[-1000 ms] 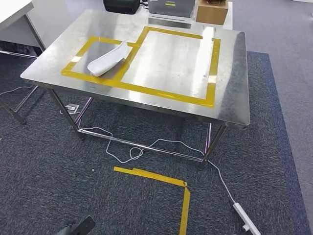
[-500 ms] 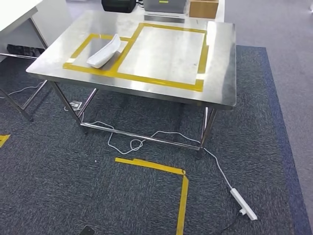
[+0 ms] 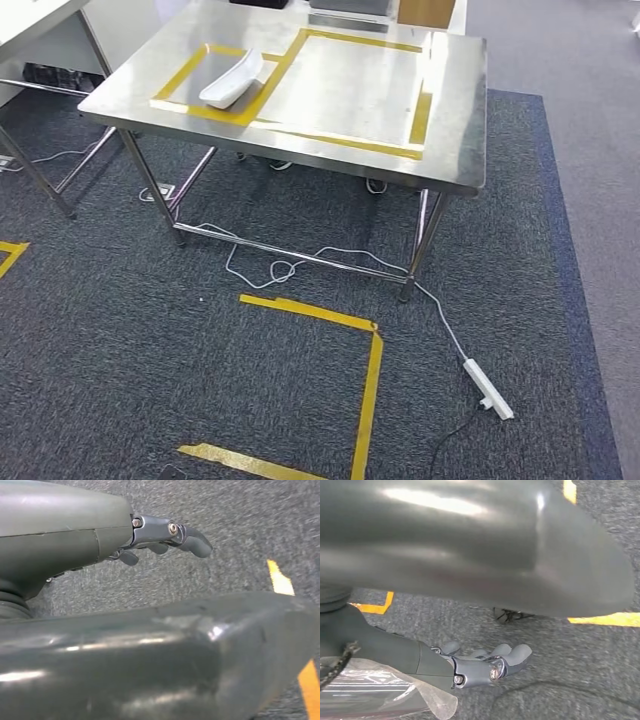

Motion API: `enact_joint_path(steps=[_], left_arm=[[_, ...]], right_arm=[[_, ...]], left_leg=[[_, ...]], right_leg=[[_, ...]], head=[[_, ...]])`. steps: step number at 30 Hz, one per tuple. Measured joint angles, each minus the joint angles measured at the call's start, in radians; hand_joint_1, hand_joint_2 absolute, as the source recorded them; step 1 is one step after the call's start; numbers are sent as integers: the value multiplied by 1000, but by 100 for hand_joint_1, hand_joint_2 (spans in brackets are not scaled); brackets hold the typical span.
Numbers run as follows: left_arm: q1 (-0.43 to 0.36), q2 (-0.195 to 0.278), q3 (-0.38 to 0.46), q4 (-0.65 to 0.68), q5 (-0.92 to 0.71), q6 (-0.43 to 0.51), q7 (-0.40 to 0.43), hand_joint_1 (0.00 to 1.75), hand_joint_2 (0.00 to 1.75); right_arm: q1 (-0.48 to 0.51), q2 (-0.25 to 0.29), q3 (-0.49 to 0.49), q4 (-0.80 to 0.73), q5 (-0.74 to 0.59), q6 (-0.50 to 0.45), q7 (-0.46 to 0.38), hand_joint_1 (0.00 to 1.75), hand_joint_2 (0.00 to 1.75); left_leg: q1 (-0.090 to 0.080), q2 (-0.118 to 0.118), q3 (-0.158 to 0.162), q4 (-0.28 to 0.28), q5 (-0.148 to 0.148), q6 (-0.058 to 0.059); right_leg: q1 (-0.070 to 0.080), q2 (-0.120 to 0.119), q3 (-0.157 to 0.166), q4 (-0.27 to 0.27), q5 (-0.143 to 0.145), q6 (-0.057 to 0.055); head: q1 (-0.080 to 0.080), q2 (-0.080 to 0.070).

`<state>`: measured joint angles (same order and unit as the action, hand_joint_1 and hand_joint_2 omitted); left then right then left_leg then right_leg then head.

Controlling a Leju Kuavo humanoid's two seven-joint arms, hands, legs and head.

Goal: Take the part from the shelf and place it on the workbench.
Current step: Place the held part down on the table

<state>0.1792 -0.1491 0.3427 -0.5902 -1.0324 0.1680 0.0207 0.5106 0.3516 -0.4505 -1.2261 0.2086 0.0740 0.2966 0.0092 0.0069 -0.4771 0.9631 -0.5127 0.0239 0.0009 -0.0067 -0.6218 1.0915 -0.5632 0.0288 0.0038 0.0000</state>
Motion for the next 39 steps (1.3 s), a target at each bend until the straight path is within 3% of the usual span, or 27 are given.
enact_joint_path(steps=[2,3,5,6,7,9,10,11,13,15,17,18,19,20,22,24,25,27,28,29,32,33,34,35,36,37,39], left_arm=[[0,-8,4,0,2,17,5,0,0],[0,-13,5,0,3,24,8,0,0],[-1,-22,7,0,3,31,12,0,0],[-1,-26,7,0,3,32,13,0,0],[-2,-29,7,0,3,33,14,0,0],[-3,-35,8,-1,3,35,14,0,0],[-4,-37,9,-1,3,37,14,0,0],[-3,-38,10,-1,3,39,14,0,0],[-1,-38,14,-1,3,43,14,0,0],[3,-38,17,-1,3,46,14,0,0],[4,-38,19,-1,3,47,14,0,0],[3,-38,20,-1,3,47,14,0,0],[3,-38,21,-1,3,48,14,0,0],[2,-38,21,-1,3,48,14,0,0],[1,-38,22,-1,3,50,13,0,0],[-3,-38,22,-1,5,58,9,0,0],[-4,-39,23,-1,7,62,5,0,0],[-4,-41,26,-1,12,67,0,0,0],[-4,-42,28,-1,16,69,-3,0,0],[-3,-44,31,-1,20,69,-5,0,0],[-3,-47,37,-1,28,72,-14,0,0],[-3,-48,38,-1,29,73,-17,0,0],[-3,-48,39,-1,30,74,-20,0,0],[-3,-48,40,-1,30,74,-22,0,0],[-3,-49,40,-1,30,74,-24,0,0],[-4,-50,41,-1,30,75,-24,0,0],[-5,-53,42,-1,30,75,-25,0,0]], right_arm=[[-1,0,-1,0,0,0,0,0,0],[-2,0,-1,0,0,1,0,0,0],[-2,0,-2,0,0,1,0,0,0],[-3,0,-2,0,0,1,0,0,0],[-3,0,-2,-1,0,2,0,0,0],[-6,0,-2,-4,0,2,0,0,0],[-7,0,-3,-5,0,3,0,0,0],[-7,0,-4,-6,-1,4,0,0,0],[-6,0,-5,-5,-1,5,2,0,0],[-5,0,-7,-5,-1,6,3,0,0],[-5,0,-11,-5,-2,7,2,0,0],[-6,0,-12,-5,-2,7,2,0,0],[-6,0,-13,-5,-2,7,2,0,0],[-6,0,-13,-5,-2,7,2,0,0],[-7,0,-15,-5,-2,8,2,0,0],[-8,0,-16,-5,-3,10,2,0,0],[-8,0,-17,-5,-4,11,2,0,0],[-8,0,-19,-5,-8,13,1,0,0],[-7,0,-21,-5,-9,14,0,0,0],[-5,0,-22,-5,-11,14,0,0,0],[-4,0,-23,-5,-15,14,-1,0,0],[-4,0,-24,-5,-16,14,-1,0,0],[-4,0,-24,-5,-17,14,-1,0,0],[-4,0,-25,-5,-17,14,-1,0,0],[-4,0,-25,-5,-17,14,-1,0,0],[-5,0,-25,-5,-17,14,-1,0,0],[-7,0,-25,-6,-17,14,-1,0,0]], left_leg=[[-3,2,-34,1,27,5],[-4,2,-52,2,42,4],[-6,4,-90,6,70,2],[-6,4,-106,9,84,-1],[-7,3,-120,13,96,-4],[-9,2,-136,19,119,-12],[-9,2,-140,19,131,-17],[-9,2,-144,18,144,-22],[-6,0,-156,25,135,-34],[-3,-4,-174,96,40,-43],[-2,-4,-191,228,-61,-50],[-2,-4,-193,285,-75,-52],[-1,-4,-182,315,-62,-52],[-1,-4,-158,314,-35,-51],[-2,-5,-62,210,1,-44],[-5,-6,34,65,-25,-35],[-8,-6,55,22,-40,-30],[-10,-4,47,-1,-32,-19],[-10,-1,36,-3,-20,-12],[-8,1,21,-6,-7,-4],[-9,6,-32,-6,36,6],[-10,7,-51,-5,51,6],[-11,7,-70,-3,65,5],[-11,8,-89,-1,79,3],[-11,8,-107,1,93,0],[-11,8,-120,4,105,-3],[-13,7,-136,9,128,-11]], right_leg=[[-2,3,-22,122,-87,4],[-2,3,-22,171,-92,5],[-1,3,17,187,-28,3],[-1,3,63,144,7,1],[-1,4,126,68,21,-2],[1,5,249,-110,-10,-9],[3,6,282,-166,-28,-13],[4,7,288,-191,-33,-18],[3,4,263,-185,-16,-32],[-1,-2,230,-178,9,-46],[1,-6,189,-163,31,-51],[3,-8,167,-153,41,-51],[3,-10,144,-141,50,-51],[4,-11,122,-130,59,-49],[6,-11,84,-106,75,-45],[8,-11,58,-89,93,-36],[8,-11,50,-87,103,-30],[6,-11,37,-86,121,-18],[4,-8,30,-80,110,-12],[3,-4,19,-58,79,-6],[-1,3,-21,102,-71,6],[-1,3,-23,155,-86,7],[-1,3,-14,186,-74,8],[-1,3,10,185,-40,8],[-1,3,53,147,-3,7],[-1,3,111,78,17,4],[1,4,236,-103,-3,-4]], head=[[2,0],[2,0],[3,0],[3,0],[3,0],[4,0],[4,0],[4,0],[3,0],[0,0],[-2,0],[-2,0],[-2,0],[-2,0],[-2,0],[-1,0],[-1,0],[-1,0],[-1,0],[0,0],[5,0],[5,0],[5,0],[5,0],[5,0],[5,0],[5,0]])
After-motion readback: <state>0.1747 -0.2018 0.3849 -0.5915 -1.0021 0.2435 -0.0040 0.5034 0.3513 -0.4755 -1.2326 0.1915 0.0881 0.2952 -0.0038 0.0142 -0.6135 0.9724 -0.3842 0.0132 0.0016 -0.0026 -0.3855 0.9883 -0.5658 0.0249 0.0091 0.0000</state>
